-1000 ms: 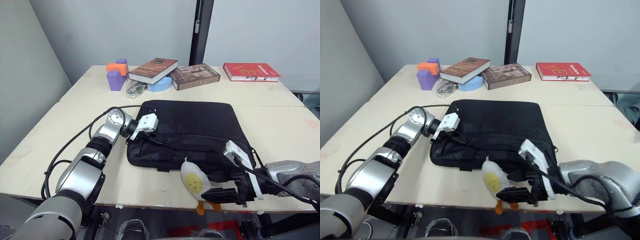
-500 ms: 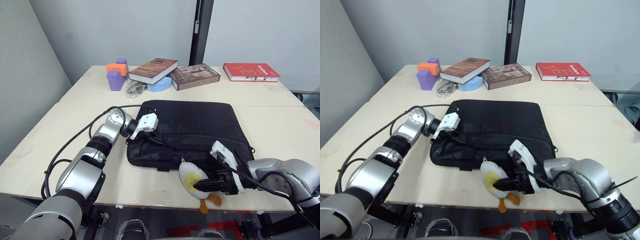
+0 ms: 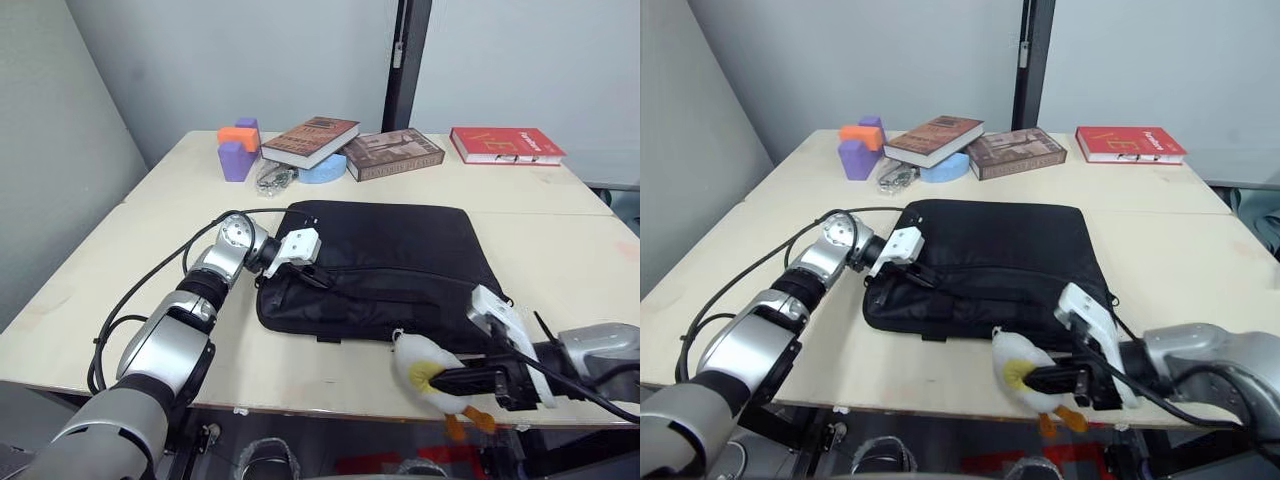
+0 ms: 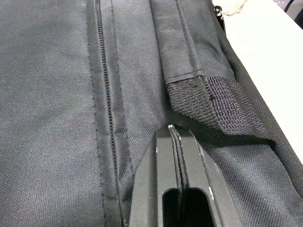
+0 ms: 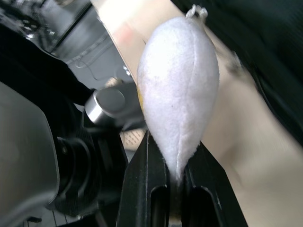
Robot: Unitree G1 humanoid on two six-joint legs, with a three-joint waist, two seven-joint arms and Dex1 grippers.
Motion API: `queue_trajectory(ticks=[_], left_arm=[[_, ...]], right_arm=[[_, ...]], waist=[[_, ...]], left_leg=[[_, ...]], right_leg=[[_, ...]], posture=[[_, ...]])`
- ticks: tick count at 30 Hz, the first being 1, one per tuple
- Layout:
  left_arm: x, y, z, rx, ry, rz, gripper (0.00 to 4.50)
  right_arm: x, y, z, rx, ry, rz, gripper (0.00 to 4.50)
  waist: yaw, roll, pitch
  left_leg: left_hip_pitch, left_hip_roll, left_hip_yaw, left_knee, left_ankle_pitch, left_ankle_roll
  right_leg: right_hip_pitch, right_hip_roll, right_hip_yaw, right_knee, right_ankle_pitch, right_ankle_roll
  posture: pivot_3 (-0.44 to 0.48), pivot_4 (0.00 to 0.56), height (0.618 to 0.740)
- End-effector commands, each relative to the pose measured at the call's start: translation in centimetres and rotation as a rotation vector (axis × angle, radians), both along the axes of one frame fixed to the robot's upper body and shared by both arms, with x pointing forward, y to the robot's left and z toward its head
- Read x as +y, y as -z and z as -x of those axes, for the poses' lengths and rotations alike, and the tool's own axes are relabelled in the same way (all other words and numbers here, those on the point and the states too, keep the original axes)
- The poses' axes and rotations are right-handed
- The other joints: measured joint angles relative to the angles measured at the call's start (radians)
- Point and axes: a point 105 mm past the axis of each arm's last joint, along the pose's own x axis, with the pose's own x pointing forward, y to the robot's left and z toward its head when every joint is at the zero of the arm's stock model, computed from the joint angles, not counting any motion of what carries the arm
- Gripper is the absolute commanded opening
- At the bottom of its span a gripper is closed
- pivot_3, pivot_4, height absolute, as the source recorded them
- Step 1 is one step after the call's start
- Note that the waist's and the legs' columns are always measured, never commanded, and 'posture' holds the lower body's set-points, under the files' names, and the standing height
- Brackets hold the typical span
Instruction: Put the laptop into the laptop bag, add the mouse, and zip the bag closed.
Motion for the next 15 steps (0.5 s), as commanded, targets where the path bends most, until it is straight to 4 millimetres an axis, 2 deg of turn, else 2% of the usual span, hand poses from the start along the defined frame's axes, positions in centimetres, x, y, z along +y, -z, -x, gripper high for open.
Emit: queue_trajectory(ticks=[1, 6, 8, 12, 15], left_arm=[[1.9, 3.6, 0.8, 0.095, -0.025, -0.165, 0.00], [1.8, 3.9, 0.6, 0.088, -0.031, -0.189, 0.00], [1.9, 4.1, 0.6, 0.092, -0.028, -0.198, 0.00], [2.1, 4.5, 0.9, 0.092, -0.007, -0.227, 0.00], [2.4, 4.8, 1.1, 0.086, 0.009, -0.255, 0.00]], right_arm=[[-2.5, -1.2, -0.3, -0.105, 0.049, 0.090, 0.03], [-8.1, -0.4, 0.7, -0.102, 0.165, 0.274, 0.03], [-9.3, -0.2, 1.0, -0.099, 0.194, 0.296, 0.03], [-11.2, 0.0, 1.4, -0.101, 0.237, 0.320, 0.03], [-12.2, 0.4, 1.7, -0.094, 0.248, 0.354, 0.03]], waist=[[0.000, 0.000, -0.001], [0.007, -0.001, -0.005], [0.007, -0.003, -0.006], [0.006, -0.002, -0.008], [0.006, -0.001, -0.008]], left_leg=[[0.000, 0.000, 0.000, 0.000, 0.000, 0.000], [0.000, 0.000, 0.001, 0.000, 0.000, 0.000], [-0.001, 0.000, 0.001, 0.000, 0.000, 0.000], [0.000, 0.000, 0.001, 0.000, 0.000, 0.000], [0.000, 0.000, 0.001, 0.000, 0.000, 0.001]], right_leg=[[0.000, 0.000, 0.000, 0.000, 0.000, 0.000], [-0.001, 0.000, 0.000, 0.000, -0.001, 0.001], [-0.001, -0.001, 0.000, 0.000, -0.001, 0.001], [-0.001, -0.001, 0.001, 0.000, -0.007, 0.012], [-0.001, -0.001, 0.000, 0.000, -0.008, 0.012]], posture=[[0.000, 0.150, 0.730], [0.000, 0.150, 0.730], [0.000, 0.150, 0.730], [0.000, 0.150, 0.730], [0.000, 0.150, 0.730]])
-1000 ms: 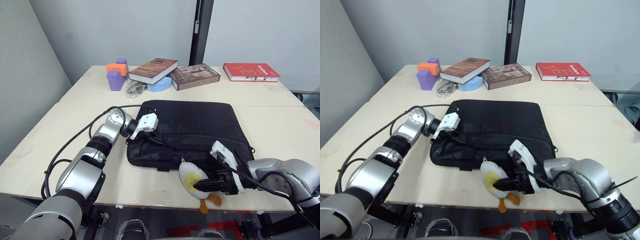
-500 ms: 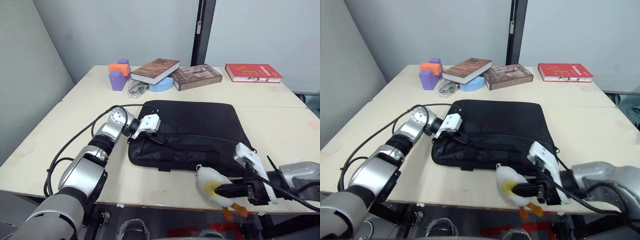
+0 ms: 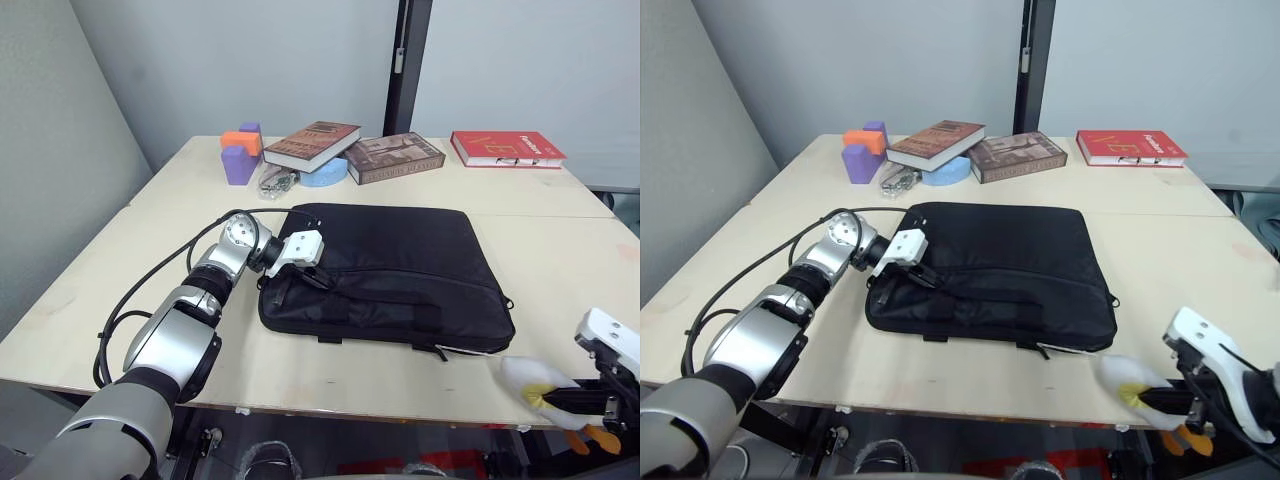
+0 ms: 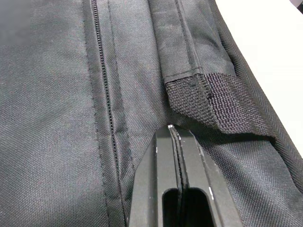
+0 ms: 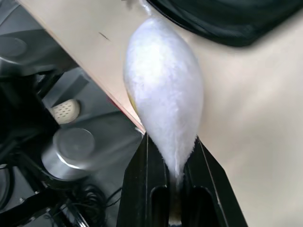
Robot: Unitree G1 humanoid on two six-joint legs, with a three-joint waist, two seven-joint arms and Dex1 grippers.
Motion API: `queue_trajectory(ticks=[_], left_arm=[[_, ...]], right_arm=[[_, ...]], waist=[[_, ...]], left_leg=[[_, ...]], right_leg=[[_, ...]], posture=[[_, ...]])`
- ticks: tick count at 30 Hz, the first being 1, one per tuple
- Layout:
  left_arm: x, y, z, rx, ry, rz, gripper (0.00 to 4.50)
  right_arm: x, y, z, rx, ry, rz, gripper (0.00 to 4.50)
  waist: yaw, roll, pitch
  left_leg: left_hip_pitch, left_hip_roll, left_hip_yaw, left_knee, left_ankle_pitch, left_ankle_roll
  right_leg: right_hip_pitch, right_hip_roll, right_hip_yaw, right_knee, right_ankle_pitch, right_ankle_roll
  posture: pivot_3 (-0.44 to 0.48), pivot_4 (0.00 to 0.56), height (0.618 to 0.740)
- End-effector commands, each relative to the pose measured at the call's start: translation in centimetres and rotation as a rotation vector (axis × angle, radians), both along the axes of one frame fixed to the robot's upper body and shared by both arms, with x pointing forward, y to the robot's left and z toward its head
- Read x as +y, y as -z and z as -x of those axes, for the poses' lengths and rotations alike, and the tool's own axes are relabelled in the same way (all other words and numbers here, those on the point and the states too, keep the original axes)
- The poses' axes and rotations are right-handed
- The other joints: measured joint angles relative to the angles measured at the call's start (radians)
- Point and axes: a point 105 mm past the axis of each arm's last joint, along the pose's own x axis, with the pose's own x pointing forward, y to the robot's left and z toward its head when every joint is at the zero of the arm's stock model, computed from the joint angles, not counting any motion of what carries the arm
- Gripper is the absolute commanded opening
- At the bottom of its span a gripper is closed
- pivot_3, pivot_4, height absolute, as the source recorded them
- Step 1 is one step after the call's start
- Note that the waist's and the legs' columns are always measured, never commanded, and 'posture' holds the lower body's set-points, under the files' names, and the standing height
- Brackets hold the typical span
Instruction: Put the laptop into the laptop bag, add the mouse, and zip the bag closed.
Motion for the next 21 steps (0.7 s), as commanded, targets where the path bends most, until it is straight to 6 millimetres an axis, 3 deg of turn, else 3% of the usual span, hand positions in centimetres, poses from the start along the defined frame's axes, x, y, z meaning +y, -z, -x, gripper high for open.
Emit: queue_trajectory(ticks=[1, 6, 12, 15, 21], left_arm=[[2.8, 4.6, 1.4, 0.105, -0.014, -0.218, 0.00], [3.3, 5.2, 1.4, 0.072, 0.000, -0.262, 0.00], [3.3, 5.3, 1.4, 0.053, 0.001, -0.271, 0.00], [3.7, 5.8, 1.4, 0.021, 0.010, -0.310, 0.00], [3.8, 6.1, 1.5, 0.009, 0.013, -0.312, 0.00]], right_arm=[[-1.5, -0.6, -0.1, -0.042, 0.021, 0.051, 0.03], [-3.6, -0.4, -0.2, -0.045, 0.069, 0.107, 0.03], [-7.2, -0.9, -2.0, -0.114, 0.179, 0.175, 0.03], [-7.4, -1.5, -3.4, -0.160, 0.217, 0.140, 0.03], [-7.9, -0.7, -5.4, -0.187, 0.188, 0.260, 0.03]], waist=[[0.000, 0.000, 0.000], [0.001, 0.000, -0.001], [-0.002, 0.000, -0.001], [-0.007, 0.001, -0.001], [-0.011, 0.001, -0.001]], left_leg=[[0.000, 0.000, 0.000, 0.000, 0.000, 0.000], [0.001, 0.000, 0.000, 0.000, 0.000, 0.000], [0.003, 0.000, 0.001, 0.000, 0.000, 0.000], [0.008, -0.001, 0.003, -0.001, 0.000, 0.000], [0.014, -0.002, 0.003, -0.003, 0.000, 0.000]], right_leg=[[0.000, 0.000, 0.000, 0.000, 0.000, 0.000], [0.000, 0.000, 0.000, 0.000, 0.000, 0.000], [0.001, -0.001, 0.000, 0.000, -0.001, 0.002], [0.004, -0.002, 0.000, 0.000, -0.001, 0.002], [0.007, -0.003, 0.000, -0.001, -0.002, 0.003]], posture=[[0.000, 0.150, 0.730], [0.000, 0.150, 0.730], [0.000, 0.150, 0.730], [0.000, 0.150, 0.730], [0.000, 0.150, 0.730]])
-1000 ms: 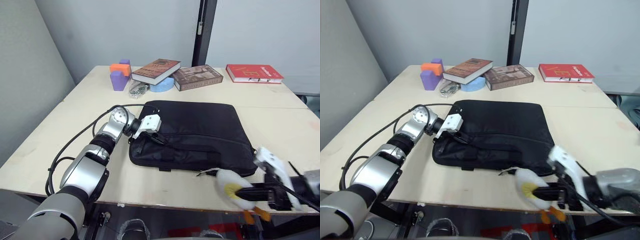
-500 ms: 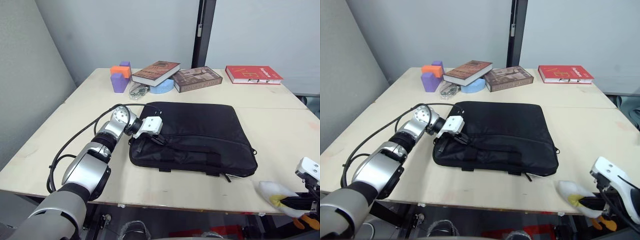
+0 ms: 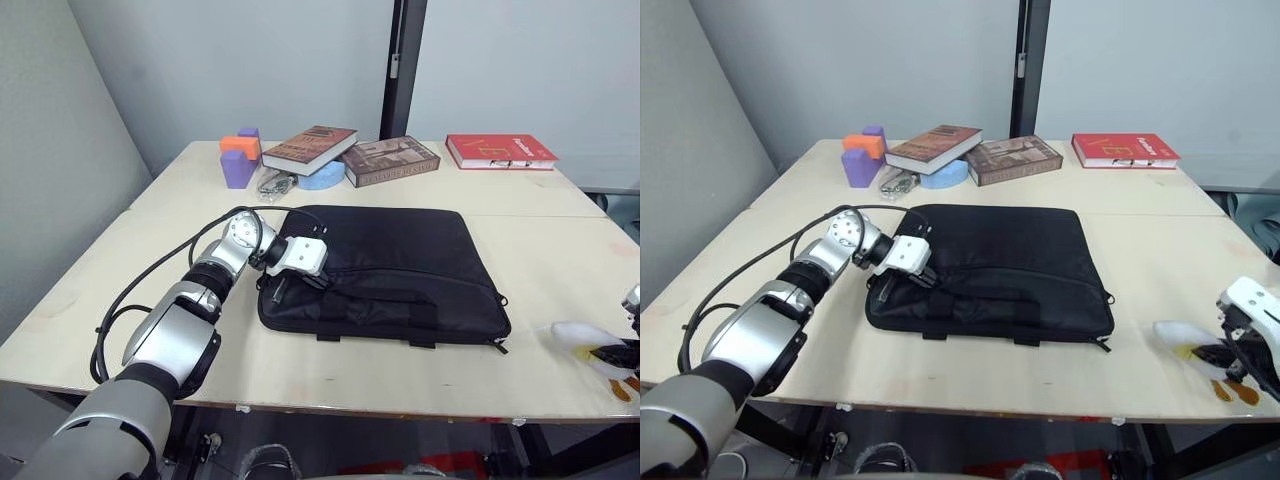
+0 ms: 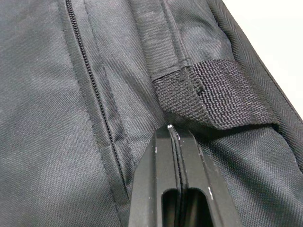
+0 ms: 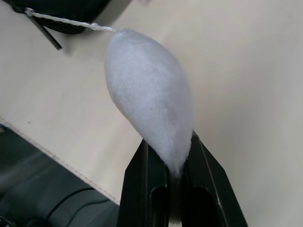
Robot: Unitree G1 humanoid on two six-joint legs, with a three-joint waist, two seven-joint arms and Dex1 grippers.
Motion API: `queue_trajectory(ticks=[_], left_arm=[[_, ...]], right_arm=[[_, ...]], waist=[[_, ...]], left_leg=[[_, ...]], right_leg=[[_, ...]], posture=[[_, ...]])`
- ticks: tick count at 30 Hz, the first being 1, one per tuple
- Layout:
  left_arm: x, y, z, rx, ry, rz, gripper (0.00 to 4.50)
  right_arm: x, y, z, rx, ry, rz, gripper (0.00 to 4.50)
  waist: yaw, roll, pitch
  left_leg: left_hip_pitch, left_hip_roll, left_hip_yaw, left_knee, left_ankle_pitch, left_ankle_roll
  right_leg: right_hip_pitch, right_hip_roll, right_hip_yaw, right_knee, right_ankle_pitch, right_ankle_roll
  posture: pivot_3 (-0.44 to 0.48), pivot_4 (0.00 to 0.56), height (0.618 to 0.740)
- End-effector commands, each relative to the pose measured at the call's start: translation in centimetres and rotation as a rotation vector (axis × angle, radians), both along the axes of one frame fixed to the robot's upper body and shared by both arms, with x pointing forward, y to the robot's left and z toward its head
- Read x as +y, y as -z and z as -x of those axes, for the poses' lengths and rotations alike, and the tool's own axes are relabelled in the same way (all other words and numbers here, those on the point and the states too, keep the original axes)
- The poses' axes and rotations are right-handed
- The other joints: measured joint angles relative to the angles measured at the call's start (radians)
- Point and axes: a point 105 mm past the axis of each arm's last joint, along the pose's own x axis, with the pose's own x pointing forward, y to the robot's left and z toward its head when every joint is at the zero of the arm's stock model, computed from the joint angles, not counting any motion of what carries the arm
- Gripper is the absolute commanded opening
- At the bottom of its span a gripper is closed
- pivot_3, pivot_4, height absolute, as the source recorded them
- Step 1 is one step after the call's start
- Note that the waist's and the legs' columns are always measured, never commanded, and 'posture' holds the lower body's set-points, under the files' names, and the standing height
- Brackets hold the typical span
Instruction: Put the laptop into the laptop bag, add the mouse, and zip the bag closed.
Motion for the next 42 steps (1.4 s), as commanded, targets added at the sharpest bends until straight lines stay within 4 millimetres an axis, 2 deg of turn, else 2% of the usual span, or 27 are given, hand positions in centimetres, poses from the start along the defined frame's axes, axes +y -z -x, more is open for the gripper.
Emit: queue_trajectory(ticks=[1, 3, 5, 7, 12, 15, 22, 25, 32, 37, 42], left_arm=[[3.7, 5.5, 1.8, 0.162, -0.058, -0.230, 0.00], [3.7, 5.5, 1.8, 0.158, -0.054, -0.233, 0.00], [3.7, 5.5, 1.8, 0.159, -0.051, -0.232, 0.00], [3.6, 5.4, 1.9, 0.167, -0.051, -0.216, 0.00], [3.4, 5.1, 2.0, 0.191, -0.053, -0.185, 0.00], [3.0, 4.8, 2.1, 0.222, -0.059, -0.148, 0.00], [2.9, 4.7, 2.0, 0.226, -0.063, -0.141, 0.00], [2.9, 4.8, 2.1, 0.228, -0.061, -0.142, 0.00], [2.8, 5.1, 2.4, 0.236, -0.064, -0.132, 0.00], [3.1, 5.3, 2.5, 0.226, -0.063, -0.140, 0.00], [3.5, 5.9, 2.9, 0.231, -0.060, -0.155, 0.00]], right_arm=[[-0.2, -0.7, -1.7, -0.055, -0.016, 0.085, 0.03], [0.7, -0.8, -2.5, -0.059, -0.045, 0.100, 0.03], [0.8, -0.6, -2.3, -0.013, -0.074, 0.148, 0.03], [0.0, -0.4, -1.8, 0.028, -0.074, 0.211, 0.03], [-1.7, -1.8, -2.1, -0.010, 0.013, 0.212, 0.03], [-3.2, -2.3, -2.9, -0.040, 0.077, 0.265, 0.03], [-4.5, -3.4, -4.9, -0.110, 0.190, 0.308, 0.03], [-3.8, -3.6, -6.2, -0.144, 0.196, 0.315, 0.03], [0.6, -2.8, -9.9, -0.201, 0.131, 0.272, 0.03], [1.5, -2.4, -11.4, -0.222, 0.117, 0.301, 0.03], [2.9, -3.8, -13.7, -0.298, 0.096, 0.333, 0.03]], waist=[[-0.005, 0.000, 0.000], [-0.014, 0.000, 0.000], [-0.018, 0.000, 0.000], [-0.019, 0.000, 0.000], [-0.025, 0.000, 0.000], [-0.029, 0.000, 0.000], [-0.027, 0.000, 0.000], [-0.026, 0.000, 0.000], [-0.026, 0.001, 0.000], [-0.026, 0.001, 0.000], [-0.033, 0.002, -0.001]], left_leg=[[0.000, 0.000, 0.000, 0.000, 0.000, 0.000], [0.000, -0.002, 0.000, -0.001, 0.000, 0.000], [0.000, -0.003, 0.000, -0.002, 0.000, 0.000], [0.000, -0.003, 0.000, -0.002, 0.000, 0.000], [-0.001, -0.004, 0.000, -0.002, 0.000, 0.001], [-0.001, -0.005, 0.001, -0.002, 0.000, 0.001], [-0.001, -0.005, 0.002, -0.003, 0.000, 0.001], [-0.001, -0.005, 0.003, -0.003, 0.000, 0.001], [-0.001, -0.005, 0.003, -0.003, 0.000, 0.001], [-0.001, -0.005, 0.003, -0.004, 0.000, 0.001], [0.000, -0.005, 0.003, -0.005, 0.000, 0.001]], right_leg=[[0.000, 0.000, 0.000, 0.000, 0.000, 0.000], [0.000, -0.001, 0.000, -0.001, 0.000, 0.000], [-0.001, -0.002, 0.001, -0.003, 0.000, 0.000], [-0.002, -0.002, 0.001, -0.004, 0.000, 0.000], [-0.001, -0.003, 0.001, -0.005, 0.000, 0.000], [-0.002, -0.003, 0.002, -0.005, 0.000, 0.000], [-0.003, -0.003, 0.003, -0.005, 0.000, 0.000], [-0.002, -0.003, 0.003, -0.005, 0.001, -0.002], [-0.001, -0.003, 0.003, -0.004, 0.003, -0.005], [-0.001, -0.003, 0.003, -0.005, 0.003, -0.005], [-0.001, -0.003, 0.003, -0.005, 0.002, -0.003]], posture=[[0.000, 0.150, 0.730], [0.000, 0.150, 0.730], [0.000, 0.150, 0.730], [0.000, 0.150, 0.730], [0.000, 0.150, 0.730], [0.000, 0.150, 0.730], [0.000, 0.150, 0.730], [0.000, 0.150, 0.730], [0.000, 0.150, 0.730], [0.000, 0.150, 0.730], [0.000, 0.150, 0.730]])
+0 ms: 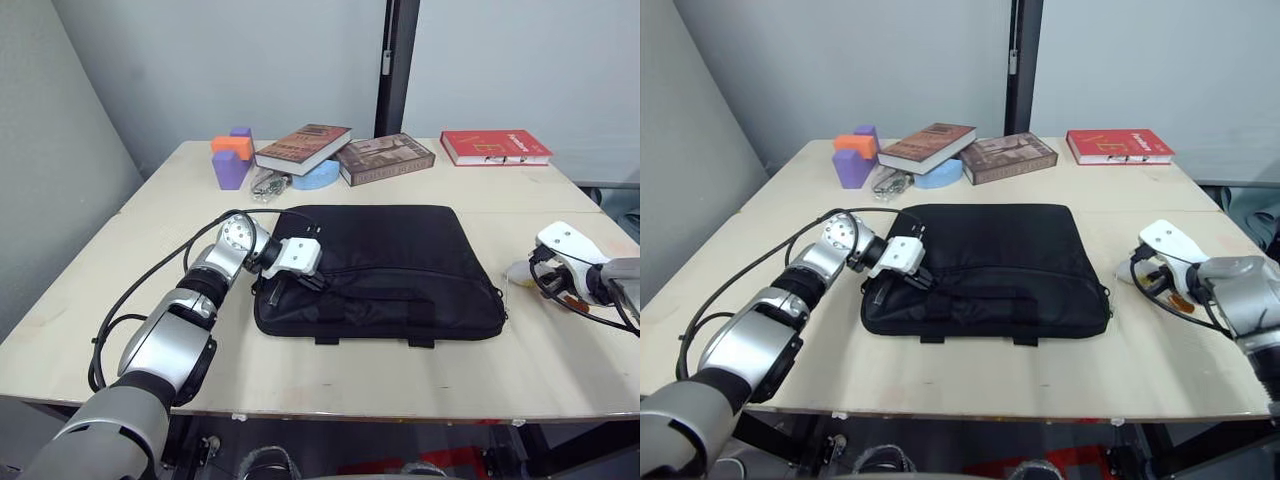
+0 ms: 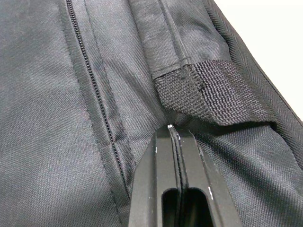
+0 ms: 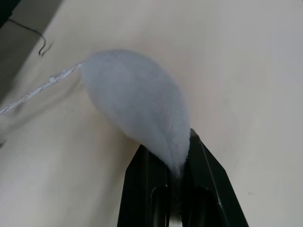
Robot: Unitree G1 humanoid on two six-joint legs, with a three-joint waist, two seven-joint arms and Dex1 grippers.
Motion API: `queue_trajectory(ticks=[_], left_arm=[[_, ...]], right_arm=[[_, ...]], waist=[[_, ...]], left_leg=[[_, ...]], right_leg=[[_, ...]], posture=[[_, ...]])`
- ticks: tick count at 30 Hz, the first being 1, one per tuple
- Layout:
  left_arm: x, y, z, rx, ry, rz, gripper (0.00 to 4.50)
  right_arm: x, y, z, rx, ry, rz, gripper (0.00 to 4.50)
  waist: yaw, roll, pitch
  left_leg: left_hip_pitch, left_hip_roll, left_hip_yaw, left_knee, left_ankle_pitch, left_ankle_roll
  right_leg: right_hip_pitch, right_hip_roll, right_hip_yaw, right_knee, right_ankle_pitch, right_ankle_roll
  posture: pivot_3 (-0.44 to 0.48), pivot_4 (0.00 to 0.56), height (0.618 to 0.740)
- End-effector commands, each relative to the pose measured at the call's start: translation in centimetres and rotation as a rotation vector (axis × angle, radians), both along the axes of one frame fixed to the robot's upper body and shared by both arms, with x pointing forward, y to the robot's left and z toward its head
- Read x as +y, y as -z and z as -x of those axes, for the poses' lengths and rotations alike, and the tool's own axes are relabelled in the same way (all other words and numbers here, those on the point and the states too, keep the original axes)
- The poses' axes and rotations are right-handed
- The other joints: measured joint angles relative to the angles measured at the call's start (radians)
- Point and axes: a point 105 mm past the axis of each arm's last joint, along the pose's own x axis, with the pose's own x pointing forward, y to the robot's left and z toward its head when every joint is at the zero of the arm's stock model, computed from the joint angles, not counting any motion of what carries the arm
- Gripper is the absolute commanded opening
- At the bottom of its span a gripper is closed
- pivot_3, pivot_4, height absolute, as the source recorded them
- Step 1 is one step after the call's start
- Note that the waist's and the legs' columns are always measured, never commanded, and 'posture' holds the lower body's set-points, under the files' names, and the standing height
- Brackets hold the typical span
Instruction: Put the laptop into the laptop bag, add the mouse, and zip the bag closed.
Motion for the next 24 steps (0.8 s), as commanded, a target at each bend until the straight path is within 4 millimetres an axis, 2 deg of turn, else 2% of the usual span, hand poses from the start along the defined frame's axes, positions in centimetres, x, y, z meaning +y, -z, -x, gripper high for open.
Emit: queue_trajectory(ticks=[1, 4, 9, 13, 21, 24], left_arm=[[2.6, 5.8, 2.4, 0.178, -0.032, -0.184, 0.00], [2.6, 5.8, 2.5, 0.184, -0.034, -0.178, 0.00], [2.5, 5.7, 2.4, 0.179, -0.039, -0.172, 0.00], [2.4, 5.8, 2.5, 0.182, -0.034, -0.172, 0.00], [2.5, 6.2, 2.9, 0.192, -0.019, -0.180, 0.00], [2.5, 6.3, 3.1, 0.196, -0.018, -0.182, 0.00]], right_arm=[[1.0, -2.7, -1.8, -0.101, -0.023, 0.033, 0.03], [2.0, -3.2, -2.5, -0.122, -0.046, 0.025, 0.03], [3.4, -2.6, -3.0, -0.114, -0.067, 0.011, 0.03], [3.5, -2.4, -3.6, -0.126, -0.056, 0.044, 0.03], [3.1, -4.0, -4.8, -0.200, 0.010, 0.041, 0.03], [3.7, -4.2, -4.9, -0.210, 0.017, -0.021, 0.03]], waist=[[-0.003, 0.000, 0.000], [-0.004, 0.001, 0.000], [-0.004, 0.001, -0.001], [-0.003, 0.002, -0.001], [-0.006, 0.002, -0.001], [-0.005, 0.003, -0.002]], left_leg=[[0.000, 0.000, 0.000, 0.000, 0.000, 0.000], [0.000, 0.000, 0.000, -0.002, 0.000, 0.000], [0.001, 0.000, 0.000, -0.002, 0.000, 0.000], [0.000, 0.000, 0.000, -0.002, 0.000, 0.000], [0.000, 0.000, 0.001, -0.002, 0.000, 0.000], [0.000, 0.000, 0.001, -0.003, 0.000, 0.000]], right_leg=[[0.000, 0.000, 0.000, 0.000, -0.001, 0.001], [0.000, 0.000, 0.000, 0.000, -0.001, 0.002], [0.000, 0.000, 0.000, 0.000, 0.001, -0.001], [0.000, 0.000, 0.000, 0.000, 0.001, -0.002], [-0.001, 0.000, 0.000, 0.000, 0.001, -0.001], [-0.001, 0.000, 0.000, -0.001, 0.006, -0.009]], posture=[[0.000, 0.150, 0.730], [0.000, 0.150, 0.730], [0.000, 0.150, 0.730], [0.000, 0.150, 0.730], [0.000, 0.150, 0.730], [0.000, 0.150, 0.730]])
